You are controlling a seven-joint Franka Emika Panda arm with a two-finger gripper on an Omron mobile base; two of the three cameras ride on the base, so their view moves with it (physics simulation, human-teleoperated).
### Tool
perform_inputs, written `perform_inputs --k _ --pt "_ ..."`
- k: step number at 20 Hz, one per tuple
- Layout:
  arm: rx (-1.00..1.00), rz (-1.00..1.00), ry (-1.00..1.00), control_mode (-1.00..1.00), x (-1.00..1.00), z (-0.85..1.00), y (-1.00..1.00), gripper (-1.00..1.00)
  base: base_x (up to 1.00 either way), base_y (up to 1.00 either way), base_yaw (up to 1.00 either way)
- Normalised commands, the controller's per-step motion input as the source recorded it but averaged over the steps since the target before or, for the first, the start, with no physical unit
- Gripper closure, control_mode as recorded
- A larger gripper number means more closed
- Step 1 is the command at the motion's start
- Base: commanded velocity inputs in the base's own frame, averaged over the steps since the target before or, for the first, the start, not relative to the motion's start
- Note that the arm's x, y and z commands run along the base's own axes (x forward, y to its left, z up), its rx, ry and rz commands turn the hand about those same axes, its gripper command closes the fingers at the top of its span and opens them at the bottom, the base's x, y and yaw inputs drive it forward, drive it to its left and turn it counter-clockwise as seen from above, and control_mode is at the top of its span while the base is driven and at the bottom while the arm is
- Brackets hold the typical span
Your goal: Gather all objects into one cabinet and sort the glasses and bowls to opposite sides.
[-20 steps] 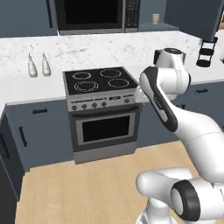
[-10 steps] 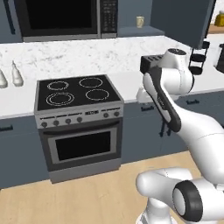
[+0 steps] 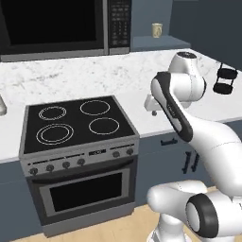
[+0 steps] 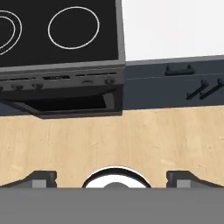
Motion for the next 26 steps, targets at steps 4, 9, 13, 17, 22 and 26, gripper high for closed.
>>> perform_inputs --k 4,9,13,17,22,26 --pt "0.0 0.0 0.0 1.0 0.0 0.0 0.0 -1.0 0.64 -0.91 -0.02" --pt "0.0 0.0 0.0 1.0 0.0 0.0 0.0 -1.0 0.77 -0.2 -0.01" --pt "0.0 0.0 0.0 1.0 0.0 0.0 0.0 -1.0 0.9 0.0 -0.09" --pt "0.0 0.0 0.0 1.0 0.0 0.0 0.0 -1.0 1.0 0.0 -0.11" --pt "0.0 0.0 0.0 1.0 0.0 0.0 0.0 -1.0 0.33 0.0 -0.02" --pt "0.0 0.0 0.0 1.0 0.0 0.0 0.0 -1.0 0.0 0.0 0.0"
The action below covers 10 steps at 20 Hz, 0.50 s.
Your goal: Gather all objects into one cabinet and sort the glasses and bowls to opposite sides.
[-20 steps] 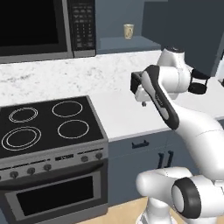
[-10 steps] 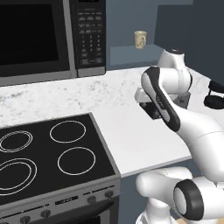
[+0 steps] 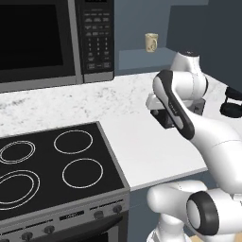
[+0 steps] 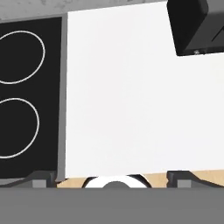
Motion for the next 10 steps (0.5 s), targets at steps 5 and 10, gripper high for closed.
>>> perform_inputs --k 5,10 --pt "0.0 0.0 0.0 1.0 0.0 0.0 0.0 -1.0 0.0 0.0 0.0" --pt "0.0 0.0 0.0 -1.0 0.0 0.0 0.0 -1.0 0.01 0.0 0.0"
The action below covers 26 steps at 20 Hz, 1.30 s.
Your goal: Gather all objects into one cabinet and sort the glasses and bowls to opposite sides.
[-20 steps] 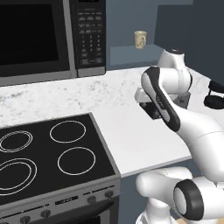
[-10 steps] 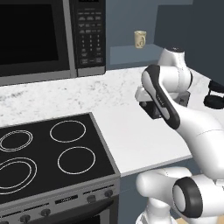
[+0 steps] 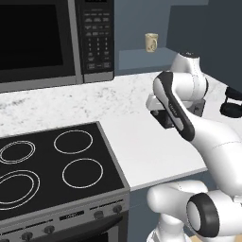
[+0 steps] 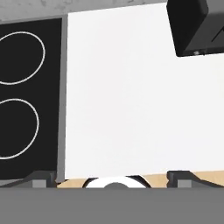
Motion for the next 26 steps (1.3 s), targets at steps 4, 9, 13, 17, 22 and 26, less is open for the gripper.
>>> perform_inputs --k 4,9,13,17,22,26 --pt "0.0 0.0 -0.07 -1.0 -0.03 0.03 0.0 -1.0 0.0 0.0 0.0" --pt "-0.01 0.0 -0.25 -1.0 -0.05 0.41 0.0 -1.0 0.0 0.0 0.0" --pt "-0.01 0.0 -0.29 -1.0 0.0 0.63 0.0 -1.0 0.0 0.0 0.0" --pt "0.0 0.0 -0.07 -1.0 0.25 0.87 -0.08 -1.0 0.0 0.0 0.0" --pt "0.0 0.0 0.0 -1.0 0.6 0.98 -0.18 -1.0 0.0 0.0 0.0" --pt "0.0 -0.03 0.01 -1.0 0.2 0.99 -0.11 -1.0 0.0 0.0 0.0"
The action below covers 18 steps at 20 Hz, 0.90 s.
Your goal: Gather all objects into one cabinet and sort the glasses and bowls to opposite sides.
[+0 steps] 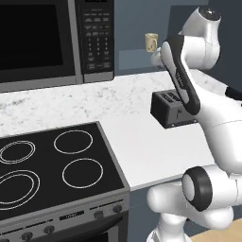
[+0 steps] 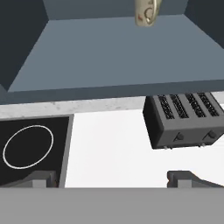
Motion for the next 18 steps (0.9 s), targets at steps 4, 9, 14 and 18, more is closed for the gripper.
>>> perform_inputs --k 4,9,14,18 --pt "0.0 -0.01 -0.05 -1.0 0.0 0.24 0.0 -1.0 0.0 0.0 0.0" --pt "-0.03 0.0 -0.6 -1.0 -0.04 -0.49 -0.1 -1.0 0.0 0.0 0.0" --pt "0.0 0.0 -0.36 -1.0 0.0 -0.27 -0.03 -1.0 0.0 0.0 0.0" --pt "0.0 0.0 0.01 -1.0 0.14 0.0 -0.01 -1.0 0.0 0.0 0.0"
